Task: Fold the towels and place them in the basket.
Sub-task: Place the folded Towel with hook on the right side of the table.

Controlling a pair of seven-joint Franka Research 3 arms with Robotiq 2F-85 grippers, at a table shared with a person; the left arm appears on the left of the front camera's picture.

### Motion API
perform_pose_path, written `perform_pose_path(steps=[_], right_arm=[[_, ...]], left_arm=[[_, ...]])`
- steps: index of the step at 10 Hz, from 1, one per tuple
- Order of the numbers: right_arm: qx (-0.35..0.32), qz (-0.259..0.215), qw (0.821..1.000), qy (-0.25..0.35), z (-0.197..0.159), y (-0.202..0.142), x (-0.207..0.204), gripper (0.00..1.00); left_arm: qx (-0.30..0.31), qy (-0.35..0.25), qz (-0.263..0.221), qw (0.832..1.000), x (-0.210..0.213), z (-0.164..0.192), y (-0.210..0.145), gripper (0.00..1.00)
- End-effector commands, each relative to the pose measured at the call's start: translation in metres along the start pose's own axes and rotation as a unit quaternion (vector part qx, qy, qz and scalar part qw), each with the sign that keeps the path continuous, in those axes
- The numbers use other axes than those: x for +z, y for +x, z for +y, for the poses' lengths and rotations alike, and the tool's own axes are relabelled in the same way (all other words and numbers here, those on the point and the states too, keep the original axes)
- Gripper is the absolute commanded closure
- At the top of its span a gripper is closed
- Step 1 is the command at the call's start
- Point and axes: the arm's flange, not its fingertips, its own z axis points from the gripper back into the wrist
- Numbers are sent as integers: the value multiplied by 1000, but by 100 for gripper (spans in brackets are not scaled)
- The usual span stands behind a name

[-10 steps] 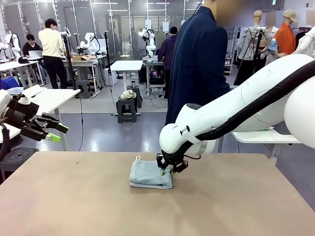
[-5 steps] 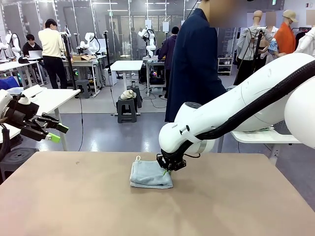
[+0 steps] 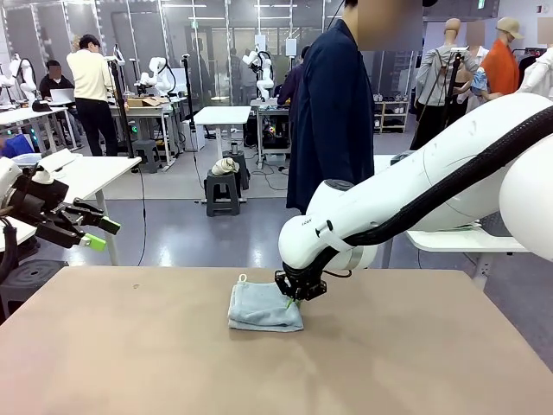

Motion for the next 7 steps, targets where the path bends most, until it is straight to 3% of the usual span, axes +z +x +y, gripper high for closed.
perform_pose_path(steps=[1,3,7], right_arm=[[-5,1,1000,2,-1,0,-1,100],[8,-3,1000,0,-19,9,10,95],[-10,-45,998,-37,-147,56,67,95]], left_arm=[[-4,-2,2,1000,1,-1,2,16],[-4,-2,2,1000,1,-1,2,16],[-4,-2,2,1000,1,-1,2,16]])
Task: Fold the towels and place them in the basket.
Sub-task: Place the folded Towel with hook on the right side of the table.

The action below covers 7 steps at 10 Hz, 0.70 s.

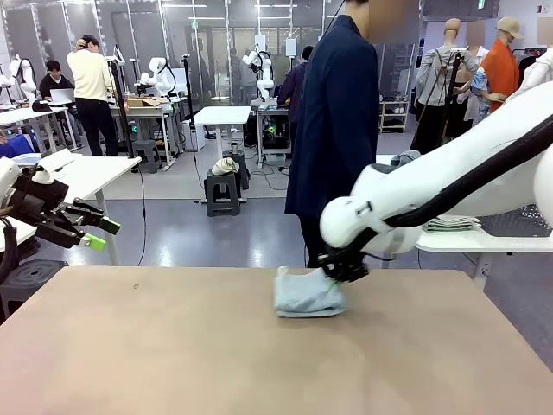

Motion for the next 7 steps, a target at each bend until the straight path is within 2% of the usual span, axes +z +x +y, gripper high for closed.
perform_pose_path(steps=[1,3,5,7], right_arm=[[1,-14,1000,-15,-73,23,18,95],[15,-1,1000,-27,-150,56,34,95],[33,17,999,-34,-212,82,40,95],[80,52,995,-21,-245,94,45,95]], left_arm=[[-4,-2,2,1000,1,-1,2,16],[-4,-2,2,1000,1,-1,2,16],[-4,-2,2,1000,1,-1,2,16],[-4,-2,2,1000,1,-1,2,16]])
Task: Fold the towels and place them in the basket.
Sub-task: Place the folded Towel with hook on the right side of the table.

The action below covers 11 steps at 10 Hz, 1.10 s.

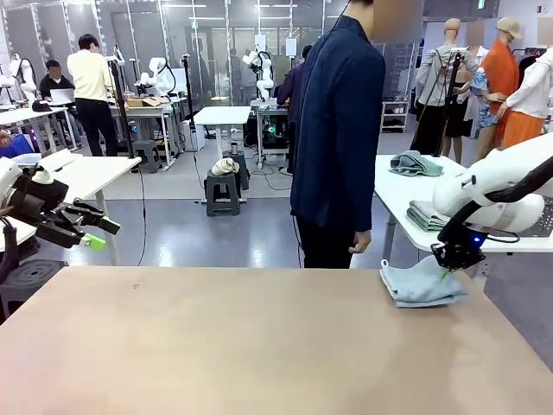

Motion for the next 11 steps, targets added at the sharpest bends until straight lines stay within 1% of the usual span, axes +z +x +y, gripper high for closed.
perform_pose_path(steps=[1,2,4,5,6,7,8,9,10,11], right_arm=[[32,22,999,20,-9,16,0,95],[27,11,999,18,-15,18,-3,95],[20,5,1000,6,-17,16,-7,95],[19,6,1000,7,-15,14,-6,76],[17,10,1000,5,-15,14,-5,76],[14,12,1000,3,-16,13,-4,57],[12,16,1000,-1,-18,11,-2,73],[8,8,1000,-6,-20,9,3,38],[7,-5,1000,-10,-21,7,16,53],[10,-11,1000,-15,-17,2,36,19]], left_arm=[[-4,-2,2,1000,1,-1,2,16],[-4,-2,2,1000,1,-1,2,16],[-4,-2,2,1000,1,-1,2,16],[-4,-2,2,1000,1,-1,2,16],[-4,-2,2,1000,1,-1,2,16],[-4,-2,2,1000,1,-1,2,16],[-4,-2,2,1000,1,-1,2,16],[-4,-2,2,1000,1,-1,2,16],[-4,-2,2,1000,1,-1,2,16],[-4,-2,2,1000,1,-1,2,16]])
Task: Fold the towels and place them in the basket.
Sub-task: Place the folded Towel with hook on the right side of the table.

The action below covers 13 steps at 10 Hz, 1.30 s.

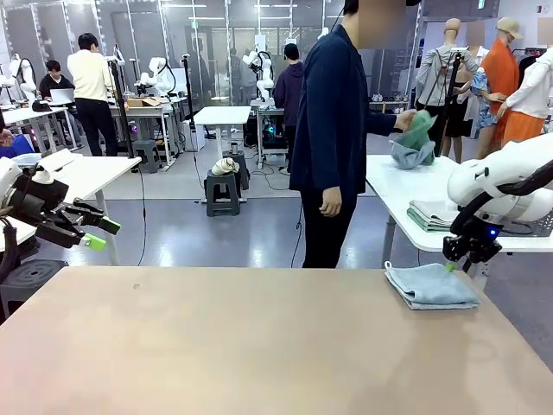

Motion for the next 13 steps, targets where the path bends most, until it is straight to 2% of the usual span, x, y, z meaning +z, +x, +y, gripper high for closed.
perform_pose_path(steps=[1,2,3,4,6,7,8,10,13], right_arm=[[-1,-11,1000,-16,16,-21,49,34],[-1,-17,999,-34,33,-37,93,0],[-3,-44,998,-39,55,-55,133,15],[-42,-67,996,-50,84,-75,170,15],[-107,-85,990,-24,149,-129,230,15],[-102,-106,989,-11,175,-154,252,15],[-96,-116,989,8,193,-175,268,15],[-63,-118,991,4,215,-205,281,15],[-22,-128,991,-7,224,-203,280,15]], left_arm=[[-4,-2,2,1000,1,-1,2,16],[-4,-2,2,1000,1,-1,2,16],[-4,-2,2,1000,1,-1,2,16],[-4,-2,2,1000,1,-1,2,16],[-4,-2,2,1000,1,-1,2,16],[-4,-2,2,1000,1,-1,2,16],[-4,-2,2,1000,1,-1,2,16],[-4,-2,2,1000,1,-1,2,16],[-4,-2,2,1000,1,-1,2,16]])
